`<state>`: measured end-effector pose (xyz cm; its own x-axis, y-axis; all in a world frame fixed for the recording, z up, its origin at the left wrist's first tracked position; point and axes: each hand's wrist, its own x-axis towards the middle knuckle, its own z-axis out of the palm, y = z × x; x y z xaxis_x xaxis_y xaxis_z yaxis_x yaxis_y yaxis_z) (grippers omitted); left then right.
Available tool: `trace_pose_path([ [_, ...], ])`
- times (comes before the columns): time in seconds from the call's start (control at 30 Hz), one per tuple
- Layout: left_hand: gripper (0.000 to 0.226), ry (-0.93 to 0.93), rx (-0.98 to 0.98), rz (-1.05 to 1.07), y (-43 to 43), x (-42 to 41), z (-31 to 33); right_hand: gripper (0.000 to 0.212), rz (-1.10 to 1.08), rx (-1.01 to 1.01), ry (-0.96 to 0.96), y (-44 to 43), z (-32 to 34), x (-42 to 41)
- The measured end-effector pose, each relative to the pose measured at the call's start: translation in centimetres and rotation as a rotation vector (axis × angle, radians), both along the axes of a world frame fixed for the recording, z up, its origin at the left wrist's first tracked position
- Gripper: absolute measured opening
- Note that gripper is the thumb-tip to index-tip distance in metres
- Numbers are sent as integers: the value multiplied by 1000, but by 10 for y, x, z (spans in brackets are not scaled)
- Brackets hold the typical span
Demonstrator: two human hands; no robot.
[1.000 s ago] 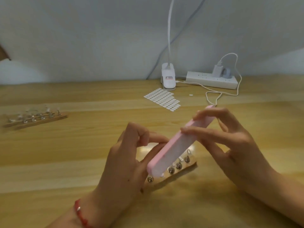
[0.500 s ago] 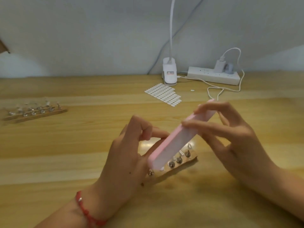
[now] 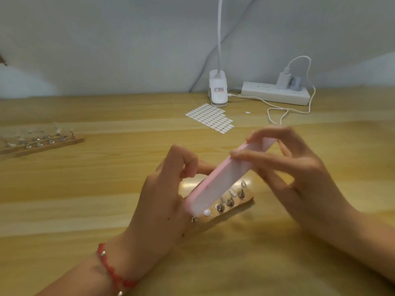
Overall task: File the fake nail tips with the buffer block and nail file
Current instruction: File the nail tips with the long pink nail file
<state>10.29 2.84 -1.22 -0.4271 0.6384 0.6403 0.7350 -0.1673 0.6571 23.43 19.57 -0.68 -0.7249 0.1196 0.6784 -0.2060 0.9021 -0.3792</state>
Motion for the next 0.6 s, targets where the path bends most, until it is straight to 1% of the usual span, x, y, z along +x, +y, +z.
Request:
trace_pose_path([
  [0.03, 33, -25, -3, 11, 1, 0, 0, 44, 42, 32, -4, -6, -3, 1],
  [0.1, 43, 22, 0, 31, 3, 1, 0, 46, 126, 124, -13, -13, -6, 2],
  [0.17, 54, 12, -6, 41, 3, 1, 1, 41, 73, 102, -14, -2, -2, -1],
  [0.2, 55, -3, -5, 36, 2, -1, 0, 39, 29, 63, -13, 1, 1, -1],
  [0.23, 54, -13, -4, 31, 2, -1, 0, 40, 16, 47, -12, 1, 1, -1],
  [0.33, 49, 5, 0, 37, 2, 0, 1, 43, 124, 123, -25, -14, -6, 1],
  [0.37, 49, 3, 5, 43, 1, 0, 1, 42, 122, 126, -28, -11, -6, 0],
  [0.47, 51, 5, 14, 36, -1, 0, 0, 41, 8, -3, -13, 0, -2, 0],
  [0.6, 42, -7, 12, 37, 1, 3, 2, 46, 117, 93, -18, -15, -6, 3],
])
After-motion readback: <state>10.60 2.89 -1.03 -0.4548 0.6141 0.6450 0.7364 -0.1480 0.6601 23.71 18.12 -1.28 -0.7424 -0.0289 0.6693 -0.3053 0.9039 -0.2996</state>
